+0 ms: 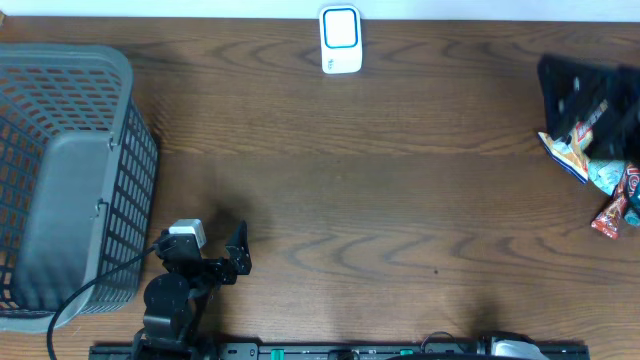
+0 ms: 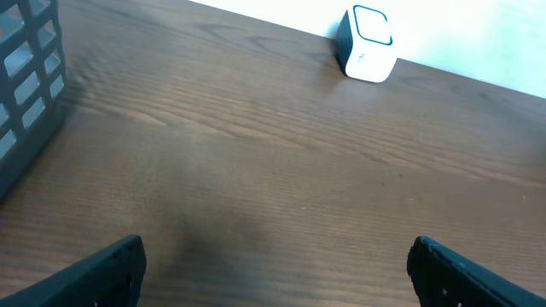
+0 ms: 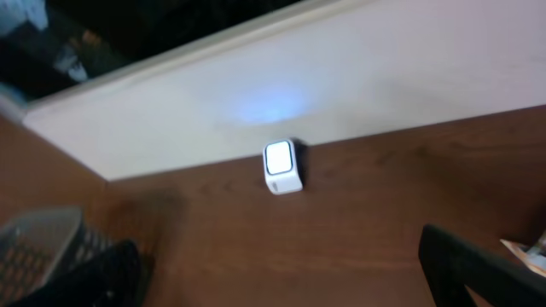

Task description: Scan the item barcode

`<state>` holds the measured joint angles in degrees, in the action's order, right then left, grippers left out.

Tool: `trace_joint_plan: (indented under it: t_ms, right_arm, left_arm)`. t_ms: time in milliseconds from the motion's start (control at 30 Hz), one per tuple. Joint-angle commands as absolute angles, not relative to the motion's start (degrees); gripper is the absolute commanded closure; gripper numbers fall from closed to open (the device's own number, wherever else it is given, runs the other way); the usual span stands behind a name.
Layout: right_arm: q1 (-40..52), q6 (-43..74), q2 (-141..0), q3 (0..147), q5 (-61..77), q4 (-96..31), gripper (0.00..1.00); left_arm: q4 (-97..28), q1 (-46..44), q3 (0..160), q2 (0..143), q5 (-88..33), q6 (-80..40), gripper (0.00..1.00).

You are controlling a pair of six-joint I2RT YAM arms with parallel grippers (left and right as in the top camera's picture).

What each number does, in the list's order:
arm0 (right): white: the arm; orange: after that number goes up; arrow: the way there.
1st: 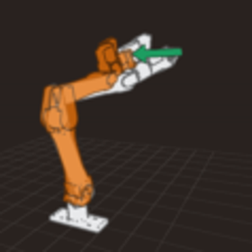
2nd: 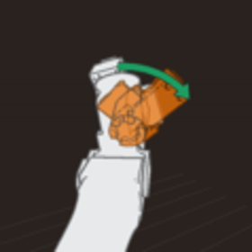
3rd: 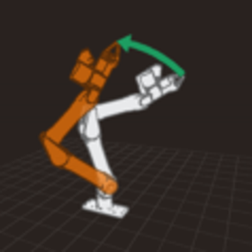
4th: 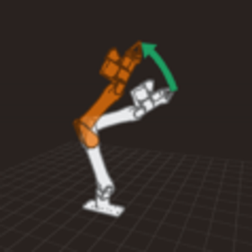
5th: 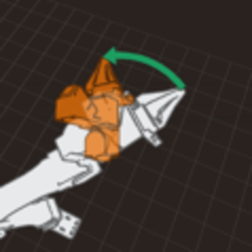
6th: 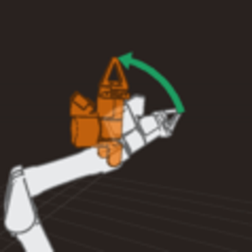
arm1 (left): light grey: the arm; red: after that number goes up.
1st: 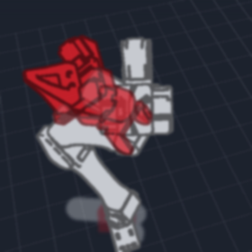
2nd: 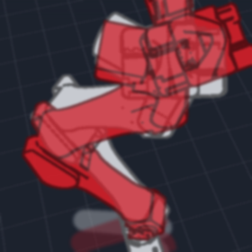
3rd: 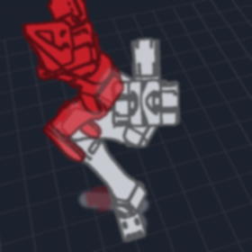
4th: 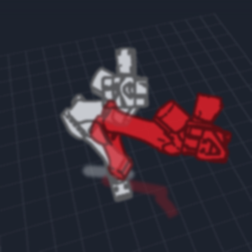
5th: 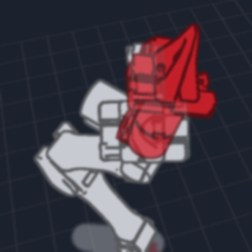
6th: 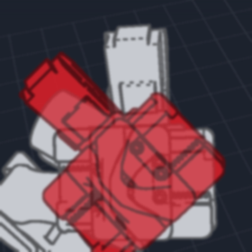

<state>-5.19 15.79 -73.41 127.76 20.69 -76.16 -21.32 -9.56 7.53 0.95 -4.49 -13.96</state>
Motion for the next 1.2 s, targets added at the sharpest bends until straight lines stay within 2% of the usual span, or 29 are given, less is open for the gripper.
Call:
trace_joint_plan:
  t_ms: [0,500,800,1000,1167]
  right_arm:
    - [-4.82,12.23,-71.02,127.76,19.81,-78.83,0.01]
    - [-4.82,11.92,-58.74,127.76,13.69,-97.30,0.01]
    - [-4.82,13.30,-53.98,126.85,13.43,-97.10,0.01]
    - [-4.84,13.19,-53.91,126.13,4.75,-97.14,0.01]
    - [-0.47,13.21,-53.91,122.67,0.71,-97.08,0.01]
  left_arm:
    - [-22.28,-9.78,6.63,0.67,-4.21,-14.48,0.02]
    - [-22.28,-9.78,6.63,0.67,-4.21,-14.48,0.02]
    - [-22.28,-9.78,6.63,0.67,-4.21,-14.48,0.02]
    - [-22.28,-9.78,6.63,0.67,-4.23,-14.48,0.02]
    - [-22.28,-9.78,6.63,0.67,-4.21,-14.48,0.02]
